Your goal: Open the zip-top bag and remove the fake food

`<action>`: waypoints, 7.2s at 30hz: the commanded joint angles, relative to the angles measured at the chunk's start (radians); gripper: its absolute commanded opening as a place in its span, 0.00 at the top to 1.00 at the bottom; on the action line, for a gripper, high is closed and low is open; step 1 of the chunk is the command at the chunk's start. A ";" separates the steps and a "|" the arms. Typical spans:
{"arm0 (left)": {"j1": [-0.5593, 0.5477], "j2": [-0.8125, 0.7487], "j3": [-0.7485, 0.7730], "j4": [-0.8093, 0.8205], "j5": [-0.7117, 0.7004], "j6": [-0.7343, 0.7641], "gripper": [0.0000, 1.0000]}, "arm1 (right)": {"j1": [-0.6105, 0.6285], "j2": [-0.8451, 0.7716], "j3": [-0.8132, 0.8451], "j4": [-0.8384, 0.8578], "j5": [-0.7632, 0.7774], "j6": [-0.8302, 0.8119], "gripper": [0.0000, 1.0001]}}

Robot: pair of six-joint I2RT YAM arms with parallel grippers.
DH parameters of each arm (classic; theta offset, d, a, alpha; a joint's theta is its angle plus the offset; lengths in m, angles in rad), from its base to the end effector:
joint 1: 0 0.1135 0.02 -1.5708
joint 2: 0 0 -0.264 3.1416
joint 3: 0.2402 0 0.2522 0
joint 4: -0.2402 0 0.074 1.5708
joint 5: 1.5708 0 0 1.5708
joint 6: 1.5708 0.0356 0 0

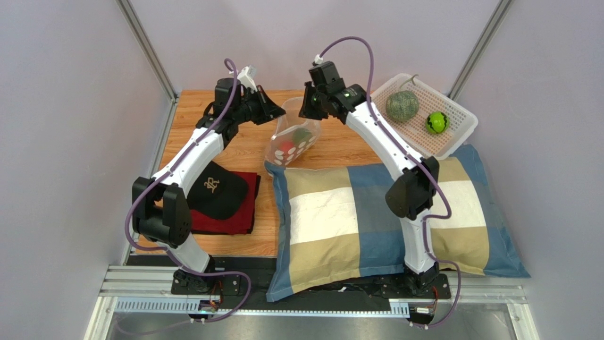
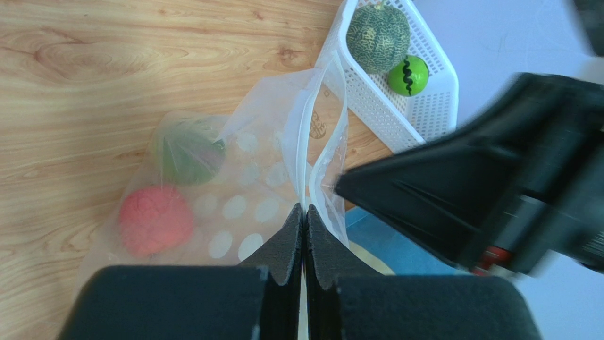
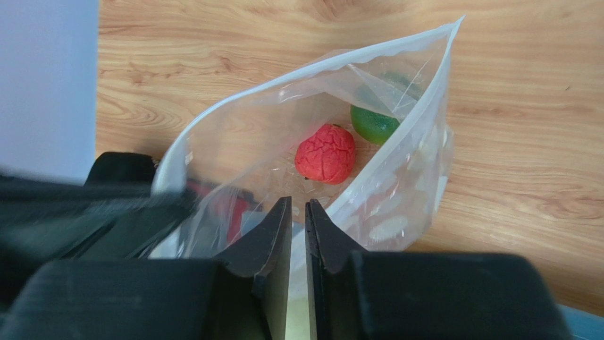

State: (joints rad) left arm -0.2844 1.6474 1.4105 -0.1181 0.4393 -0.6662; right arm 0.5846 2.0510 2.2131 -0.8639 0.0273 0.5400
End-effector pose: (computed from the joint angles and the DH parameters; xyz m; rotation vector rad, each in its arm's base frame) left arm 0.3720 -0.1245 0.3406 -0.0750 2.0365 -1.0409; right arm 0.3822 0.2518 0.3756 -0.0373 2.3349 0.5508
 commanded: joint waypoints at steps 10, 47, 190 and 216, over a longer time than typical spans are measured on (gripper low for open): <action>-0.015 -0.075 -0.044 0.100 0.018 0.063 1.00 | -0.005 0.161 0.157 -0.061 -0.160 0.431 0.87; 0.031 -0.239 -0.205 0.044 0.038 0.096 0.57 | -0.037 0.276 -0.102 0.244 -0.303 0.370 0.50; -0.116 -0.012 0.288 -0.465 -0.352 -0.003 0.23 | 0.000 0.051 -0.084 0.132 -0.010 -0.021 1.00; -0.078 0.164 0.381 -0.406 -0.202 0.003 0.75 | 0.001 0.049 -0.113 0.146 -0.033 -0.003 1.00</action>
State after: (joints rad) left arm -0.3679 1.7332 1.7237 -0.5549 0.1524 -0.7189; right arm 0.5819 2.1586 2.0914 -0.7719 -0.0063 0.5266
